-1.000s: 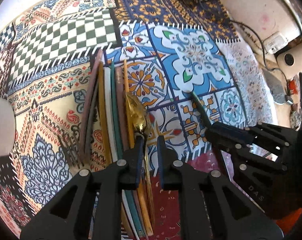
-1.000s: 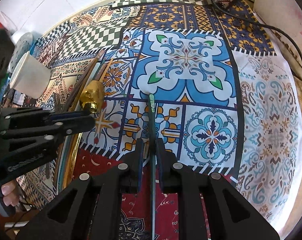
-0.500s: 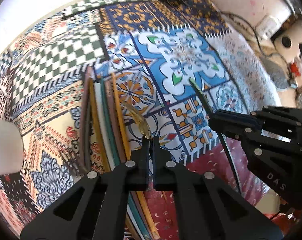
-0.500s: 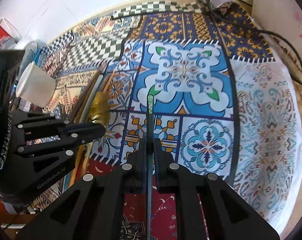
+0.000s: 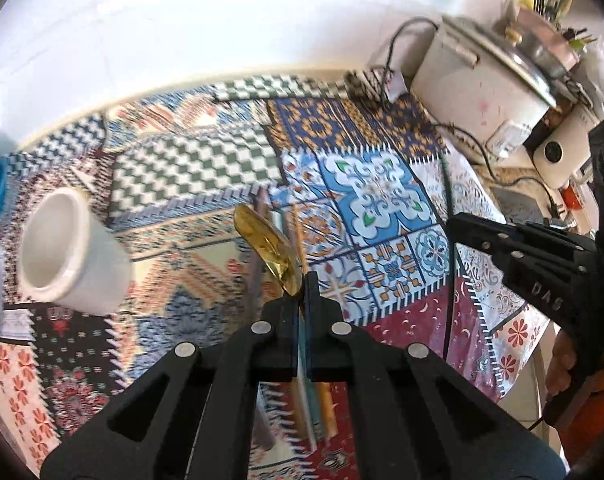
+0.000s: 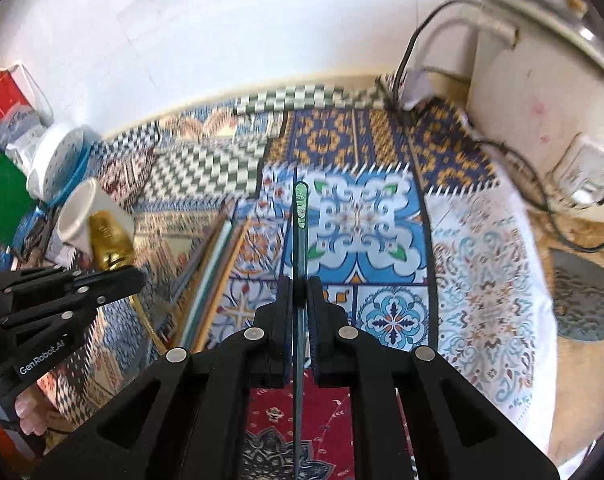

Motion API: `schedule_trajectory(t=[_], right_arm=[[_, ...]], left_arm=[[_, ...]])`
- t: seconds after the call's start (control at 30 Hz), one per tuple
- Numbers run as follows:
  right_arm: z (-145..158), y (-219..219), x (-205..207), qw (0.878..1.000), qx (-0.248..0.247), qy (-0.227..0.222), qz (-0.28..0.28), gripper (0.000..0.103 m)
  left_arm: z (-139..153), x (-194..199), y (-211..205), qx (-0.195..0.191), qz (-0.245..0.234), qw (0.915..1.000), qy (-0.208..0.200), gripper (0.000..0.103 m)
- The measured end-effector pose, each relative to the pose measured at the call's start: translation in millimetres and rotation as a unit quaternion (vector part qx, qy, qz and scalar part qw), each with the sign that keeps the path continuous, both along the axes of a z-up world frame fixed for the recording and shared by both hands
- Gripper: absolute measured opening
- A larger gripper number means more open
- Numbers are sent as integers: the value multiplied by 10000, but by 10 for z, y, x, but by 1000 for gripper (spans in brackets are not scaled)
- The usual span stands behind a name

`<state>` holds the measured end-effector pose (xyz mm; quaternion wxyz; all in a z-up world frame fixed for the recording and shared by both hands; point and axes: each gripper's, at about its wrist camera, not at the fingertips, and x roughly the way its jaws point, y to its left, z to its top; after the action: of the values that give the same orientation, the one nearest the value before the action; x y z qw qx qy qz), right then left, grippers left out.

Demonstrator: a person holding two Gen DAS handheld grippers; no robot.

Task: Organize utensils
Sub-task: 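Lift both held utensils and carry them over the white cup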

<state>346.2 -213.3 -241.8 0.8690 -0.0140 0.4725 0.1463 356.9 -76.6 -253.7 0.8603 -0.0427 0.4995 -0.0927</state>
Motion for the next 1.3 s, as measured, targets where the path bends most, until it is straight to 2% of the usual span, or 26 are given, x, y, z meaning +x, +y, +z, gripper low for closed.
schedule_trajectory(t=[0.37,0.63,0.83,1.07,1.3], right_arm=[[535,427,-320,9958,-27,-835,-380,6],[954,883,-438,9890,85,-1470,-158,6],[1169,1246,-391,9833,197,-1808,37,6],[1367,1650,-392,9770,309,-2088,309,6],[1502,1997,-374,9722,499,-2190,664,6]], left_arm=[[596,-407,702,-54,268,9961,-837,1],[1013,-501,1284,-64,606,9881,-1412,1],[1211,-446,1724,-33,916,9809,-1715,1],[1283,-328,2050,36,1204,9753,-1851,0],[1136,-138,2202,3,1367,9761,-1690,0]])
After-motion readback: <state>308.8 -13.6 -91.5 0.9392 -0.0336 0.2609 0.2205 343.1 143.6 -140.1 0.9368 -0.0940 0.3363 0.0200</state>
